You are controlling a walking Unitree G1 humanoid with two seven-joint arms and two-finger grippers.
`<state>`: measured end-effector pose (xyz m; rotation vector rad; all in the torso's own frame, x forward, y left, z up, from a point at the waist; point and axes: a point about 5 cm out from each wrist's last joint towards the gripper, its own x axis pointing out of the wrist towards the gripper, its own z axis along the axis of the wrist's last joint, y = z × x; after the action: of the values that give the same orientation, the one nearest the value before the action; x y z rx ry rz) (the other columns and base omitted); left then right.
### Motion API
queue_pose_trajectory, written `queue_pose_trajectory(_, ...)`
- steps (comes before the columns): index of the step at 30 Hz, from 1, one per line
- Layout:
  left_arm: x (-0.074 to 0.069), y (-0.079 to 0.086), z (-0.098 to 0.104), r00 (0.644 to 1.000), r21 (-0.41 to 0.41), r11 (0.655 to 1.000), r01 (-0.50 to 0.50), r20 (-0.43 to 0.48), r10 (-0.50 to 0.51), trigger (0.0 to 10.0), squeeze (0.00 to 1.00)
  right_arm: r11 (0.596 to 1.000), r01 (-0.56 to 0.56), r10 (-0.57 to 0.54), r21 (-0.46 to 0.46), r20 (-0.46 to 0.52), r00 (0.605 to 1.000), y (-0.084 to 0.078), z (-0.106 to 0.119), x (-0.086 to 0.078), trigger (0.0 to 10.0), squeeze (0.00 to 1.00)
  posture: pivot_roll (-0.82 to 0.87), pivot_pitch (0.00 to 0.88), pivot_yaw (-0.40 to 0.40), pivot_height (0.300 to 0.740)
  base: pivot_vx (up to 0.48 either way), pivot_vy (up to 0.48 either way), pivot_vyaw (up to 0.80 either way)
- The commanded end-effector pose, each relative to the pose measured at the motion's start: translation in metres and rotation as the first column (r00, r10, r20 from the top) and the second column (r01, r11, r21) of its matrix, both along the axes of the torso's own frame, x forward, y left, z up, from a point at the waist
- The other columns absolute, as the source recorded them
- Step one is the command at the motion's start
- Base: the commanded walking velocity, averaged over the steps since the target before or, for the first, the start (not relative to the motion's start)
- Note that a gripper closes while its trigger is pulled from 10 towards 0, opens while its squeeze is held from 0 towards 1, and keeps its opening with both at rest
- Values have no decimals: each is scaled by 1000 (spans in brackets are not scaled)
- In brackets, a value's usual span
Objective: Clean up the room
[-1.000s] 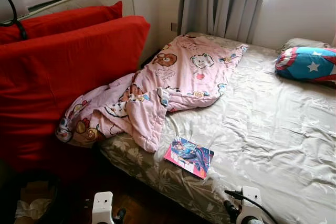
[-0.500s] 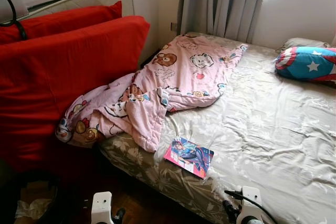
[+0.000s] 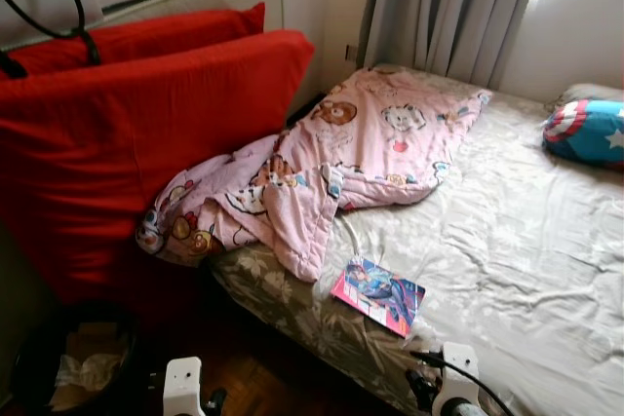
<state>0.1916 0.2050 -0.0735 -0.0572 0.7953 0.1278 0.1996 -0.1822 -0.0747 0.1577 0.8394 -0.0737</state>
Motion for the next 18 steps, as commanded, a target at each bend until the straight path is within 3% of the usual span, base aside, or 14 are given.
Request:
queue_pose_trajectory(1, 0, -4, -1, 1000, -12, 1000, 5, -6, -5, 10000, 0, 1000, 8, -8, -8, -4, 1000, -4, 0, -1, 10000, 0, 27, 0, -35, 740, 0, 0, 0)
queue_pose_trajectory(18, 1, -5, -1, 1000, -33, 999, -7, -2, 7, 10000, 0, 1000, -5, 5, -8, 2, 1000, -4, 1, 1, 10000, 0, 26, 0, -34, 740, 0, 0, 0)
